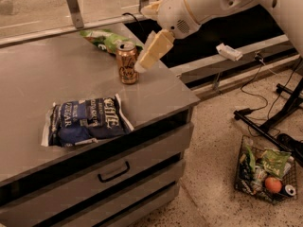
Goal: Knock orange can over
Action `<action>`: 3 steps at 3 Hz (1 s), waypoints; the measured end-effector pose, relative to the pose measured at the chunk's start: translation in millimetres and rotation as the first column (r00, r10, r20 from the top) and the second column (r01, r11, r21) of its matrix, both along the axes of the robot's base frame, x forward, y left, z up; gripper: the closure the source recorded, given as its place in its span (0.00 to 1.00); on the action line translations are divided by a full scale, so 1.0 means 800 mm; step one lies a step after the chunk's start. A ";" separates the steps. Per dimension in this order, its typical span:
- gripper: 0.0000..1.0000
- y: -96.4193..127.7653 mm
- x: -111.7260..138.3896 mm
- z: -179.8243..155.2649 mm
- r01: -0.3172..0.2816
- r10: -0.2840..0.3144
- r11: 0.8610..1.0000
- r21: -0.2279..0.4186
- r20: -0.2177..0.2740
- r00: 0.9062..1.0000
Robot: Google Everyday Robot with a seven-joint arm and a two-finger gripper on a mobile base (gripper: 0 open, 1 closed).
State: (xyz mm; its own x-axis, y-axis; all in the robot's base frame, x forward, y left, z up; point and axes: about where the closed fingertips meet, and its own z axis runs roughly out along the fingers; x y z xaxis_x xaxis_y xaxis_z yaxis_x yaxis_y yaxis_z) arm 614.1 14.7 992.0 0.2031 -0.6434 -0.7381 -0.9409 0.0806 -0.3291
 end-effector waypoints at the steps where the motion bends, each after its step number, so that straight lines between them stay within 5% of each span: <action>1: 0.00 0.017 0.011 -0.023 0.016 -0.016 0.999 0.030 0.000 1.000; 2: 0.00 0.045 0.034 -0.060 0.034 -0.031 0.995 0.095 -0.029 0.999; 3: 0.00 0.045 0.034 -0.060 0.033 -0.031 0.995 0.095 -0.029 0.999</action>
Offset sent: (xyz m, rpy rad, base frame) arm 0.0220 0.0403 -0.0555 0.1161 0.0410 -0.0277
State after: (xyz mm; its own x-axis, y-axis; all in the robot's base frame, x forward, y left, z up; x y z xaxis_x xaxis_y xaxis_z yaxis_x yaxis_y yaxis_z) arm 641.0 50.9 944.0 0.1624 -0.5753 -0.8017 -0.9458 0.1409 -0.2927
